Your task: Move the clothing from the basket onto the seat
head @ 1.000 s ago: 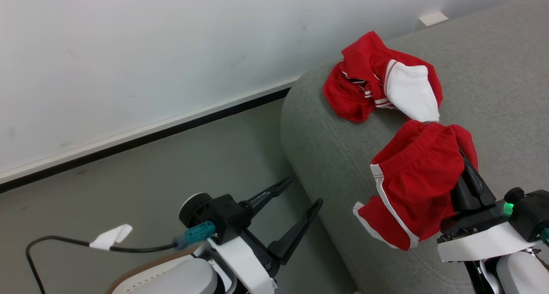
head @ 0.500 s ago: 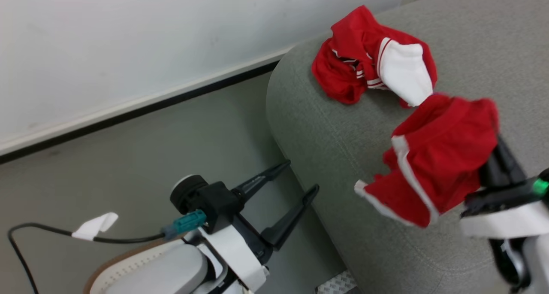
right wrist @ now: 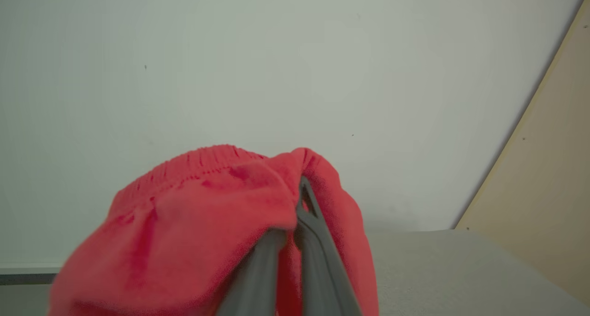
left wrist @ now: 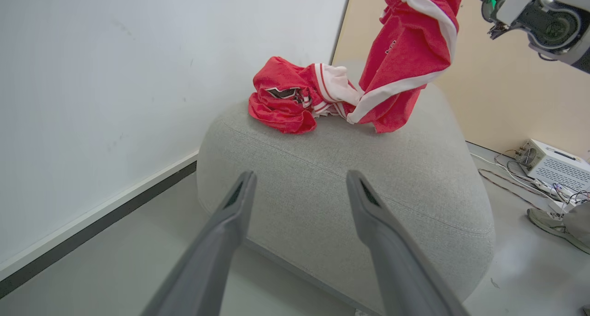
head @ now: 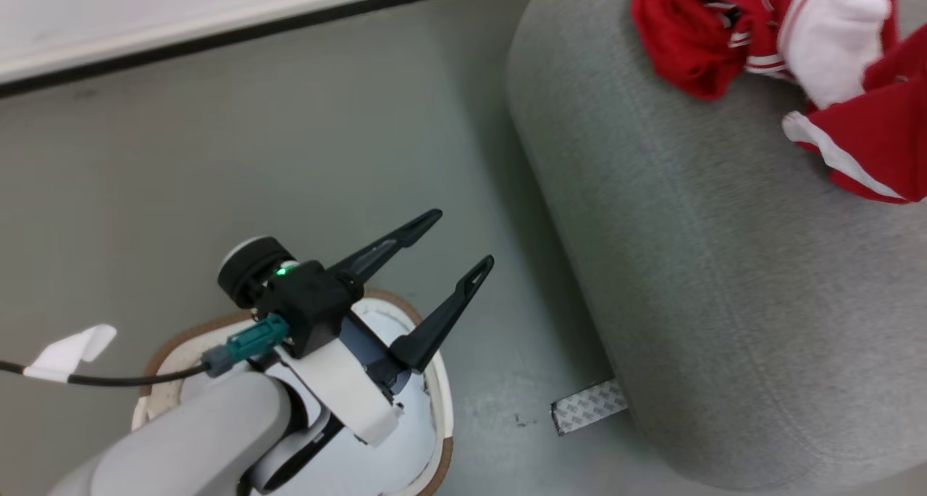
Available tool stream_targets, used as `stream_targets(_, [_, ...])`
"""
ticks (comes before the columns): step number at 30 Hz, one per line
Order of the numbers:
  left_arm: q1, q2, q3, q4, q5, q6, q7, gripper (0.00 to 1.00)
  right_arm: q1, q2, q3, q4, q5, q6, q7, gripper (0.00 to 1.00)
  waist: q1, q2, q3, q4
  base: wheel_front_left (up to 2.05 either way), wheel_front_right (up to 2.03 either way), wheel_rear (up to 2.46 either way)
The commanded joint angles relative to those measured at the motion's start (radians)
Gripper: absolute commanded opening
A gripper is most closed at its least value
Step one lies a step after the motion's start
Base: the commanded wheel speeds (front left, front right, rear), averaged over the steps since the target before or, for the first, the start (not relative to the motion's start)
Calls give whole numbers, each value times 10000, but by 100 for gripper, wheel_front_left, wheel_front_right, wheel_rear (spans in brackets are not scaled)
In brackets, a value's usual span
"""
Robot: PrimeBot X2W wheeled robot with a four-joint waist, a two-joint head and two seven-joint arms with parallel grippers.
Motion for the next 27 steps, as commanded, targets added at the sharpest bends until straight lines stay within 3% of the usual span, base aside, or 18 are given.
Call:
stream_targets(1, [-174,129,70,-104,62,-39,25,100,-187,-210,-254,237,-201,-23,194,0,-1,-1,902,707,0,0,0])
stream_targets(9, [-381,295,236,-111,62,-142,-129,100,-455,-989,-632,1762,-524,-23,1253,0,-1,-1,1602,1220,0,0,0])
stream_targets(17, [-548,166,254,8,47,-231,-204,100,-565,-1369,-164,3226,-625,-23,2742,0,-1,-1,1846,1413,0,0,0])
stream_targets(22, [-614,91,317,141,-20,-261,-292,100,-552,-1384,-59,3402,-613,-23,3016,0,-1,-1,1792,1502,0,0,0])
stream_targets(25, [-508,18,311,274,-75,-257,-353,100,-438,-1374,28,3296,-699,-23,3131,67,-1,-1,1546,1519,0,0,0])
stream_targets(26, [-454,-20,299,310,-87,-259,-392,100,-382,-1402,76,3263,-696,-23,3209,100,-1,-1,1419,1529,0,0,0])
stream_targets(27, [-391,-80,279,379,-114,-260,-438,100,-318,-1453,141,3201,-696,-23,3284,100,-1,-1,1253,1541,0,0,0])
